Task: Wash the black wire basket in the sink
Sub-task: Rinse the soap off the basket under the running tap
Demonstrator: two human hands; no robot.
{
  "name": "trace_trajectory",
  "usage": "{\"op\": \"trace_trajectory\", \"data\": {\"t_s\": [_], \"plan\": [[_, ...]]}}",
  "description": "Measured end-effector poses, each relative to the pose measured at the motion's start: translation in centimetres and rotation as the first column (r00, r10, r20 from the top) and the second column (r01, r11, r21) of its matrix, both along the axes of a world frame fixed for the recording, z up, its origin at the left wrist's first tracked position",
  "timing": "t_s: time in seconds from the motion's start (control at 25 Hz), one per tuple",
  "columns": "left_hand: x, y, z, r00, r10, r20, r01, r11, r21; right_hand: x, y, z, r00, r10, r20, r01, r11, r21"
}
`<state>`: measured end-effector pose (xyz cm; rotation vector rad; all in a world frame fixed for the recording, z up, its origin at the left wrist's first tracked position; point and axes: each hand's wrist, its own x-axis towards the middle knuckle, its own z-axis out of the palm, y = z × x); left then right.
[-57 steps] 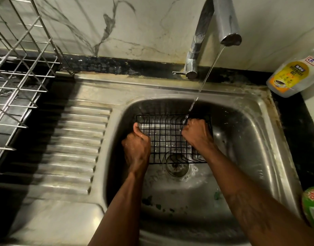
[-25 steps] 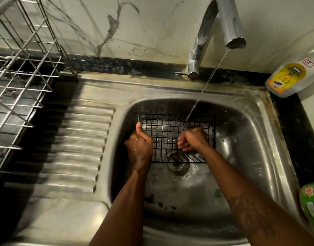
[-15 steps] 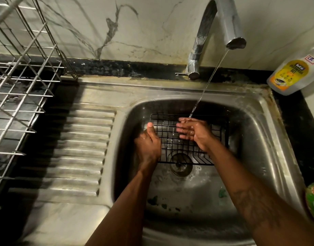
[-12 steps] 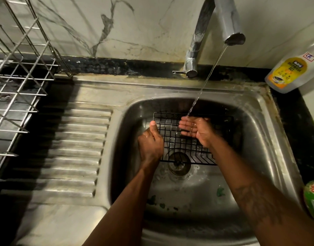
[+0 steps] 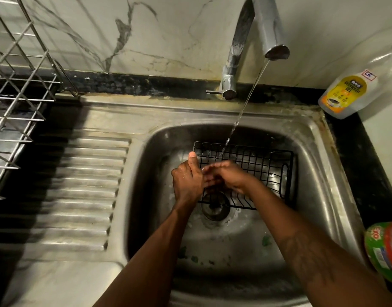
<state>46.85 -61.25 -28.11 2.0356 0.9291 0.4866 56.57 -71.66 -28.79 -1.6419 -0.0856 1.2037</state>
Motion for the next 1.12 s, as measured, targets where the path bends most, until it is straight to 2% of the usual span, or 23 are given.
{"op": "trace_trajectory", "data": {"t_s": [0.08, 0.16, 0.24, 0.32, 0.36, 0.4, 0.44, 0.52, 0.56, 0.6, 0.64, 0.72, 0.8, 0.84, 0.92, 1.0, 1.12], "plan": [[0.0, -0.3, 0.2, 1.000, -0.006, 0.000, 0.006, 1.000, 0.021, 1.8, 1.0, 0.6, 0.969, -0.233, 0.083, 0.230, 0.972, 0.048], [-0.1, -0.2, 0.3, 0.999, 0.036, -0.001, -0.036, 0.999, -0.012, 1.8, 1.8, 0.0, 0.923, -0.380, 0.055, 0.371, 0.920, 0.122], [-0.1, -0.2, 0.8, 0.997, 0.065, -0.040, -0.067, 0.997, -0.045, 0.3, 1.2, -0.7, 0.946, -0.325, 0.016, 0.322, 0.942, 0.090], [-0.3, 0.1, 1.4, 0.987, 0.112, -0.111, -0.119, 0.991, -0.055, -0.7, -0.9, -0.9, 0.998, -0.055, 0.039, 0.058, 0.994, -0.091], [-0.6, 0.5, 1.8, 0.982, 0.130, -0.136, -0.138, 0.989, -0.054, -0.6, -1.9, -0.8, 0.997, 0.039, 0.074, -0.025, 0.984, -0.177], [-1.1, 0.8, 2.5, 0.975, 0.159, -0.156, -0.171, 0.983, -0.063, 0.0, -2.4, -0.7, 0.994, 0.012, 0.112, 0.014, 0.975, -0.223], [-1.5, 1.3, 2.9, 0.967, 0.189, -0.172, -0.204, 0.976, -0.075, 0.8, -2.5, -0.8, 0.983, -0.106, 0.147, 0.138, 0.965, -0.224], [-2.3, 2.1, 3.3, 0.957, 0.216, -0.196, -0.235, 0.969, -0.080, 1.8, -2.0, -1.1, 0.923, -0.292, 0.253, 0.337, 0.928, -0.157], [-2.6, 2.5, 3.3, 0.952, 0.220, -0.213, -0.244, 0.966, -0.091, 1.6, -1.5, -1.3, 0.900, -0.246, 0.359, 0.321, 0.932, -0.166], [-2.8, 2.7, 3.2, 0.946, 0.230, -0.231, -0.259, 0.961, -0.103, 1.2, -1.2, -1.9, 0.871, -0.109, 0.480, 0.248, 0.940, -0.235], [-2.8, 2.8, 3.5, 0.933, 0.250, -0.258, -0.288, 0.950, -0.123, 0.5, -1.1, -2.2, 0.842, 0.076, 0.534, 0.129, 0.933, -0.337], [-2.6, 3.0, 3.7, 0.903, 0.276, -0.328, -0.351, 0.916, -0.195, -0.8, -1.4, -1.5, 0.805, 0.410, 0.428, -0.170, 0.852, -0.496], [-2.1, 3.3, 4.3, 0.871, 0.279, -0.405, -0.406, 0.873, -0.271, -1.0, -1.8, 0.2, 0.768, 0.580, 0.271, -0.393, 0.761, -0.516], [-1.9, 3.6, 4.7, 0.853, 0.270, -0.447, -0.421, 0.862, -0.282, -1.0, -2.1, 1.1, 0.748, 0.624, 0.226, -0.456, 0.730, -0.509], [-1.3, 4.5, 5.2, 0.870, 0.185, -0.457, -0.358, 0.874, -0.327, -0.8, -2.7, 2.7, 0.750, 0.630, 0.201, -0.486, 0.731, -0.478], [-0.7, 5.3, 6.1, 0.931, 0.036, -0.364, -0.216, 0.857, -0.467, -0.7, -2.8, 4.2, 0.701, 0.656, 0.280, -0.491, 0.728, -0.478], [-0.1, 6.9, 7.4, 0.950, -0.109, -0.293, -0.119, 0.741, -0.661, 0.2, -2.2, 7.0, 0.643, 0.638, 0.424, -0.451, 0.763, -0.463]]}}
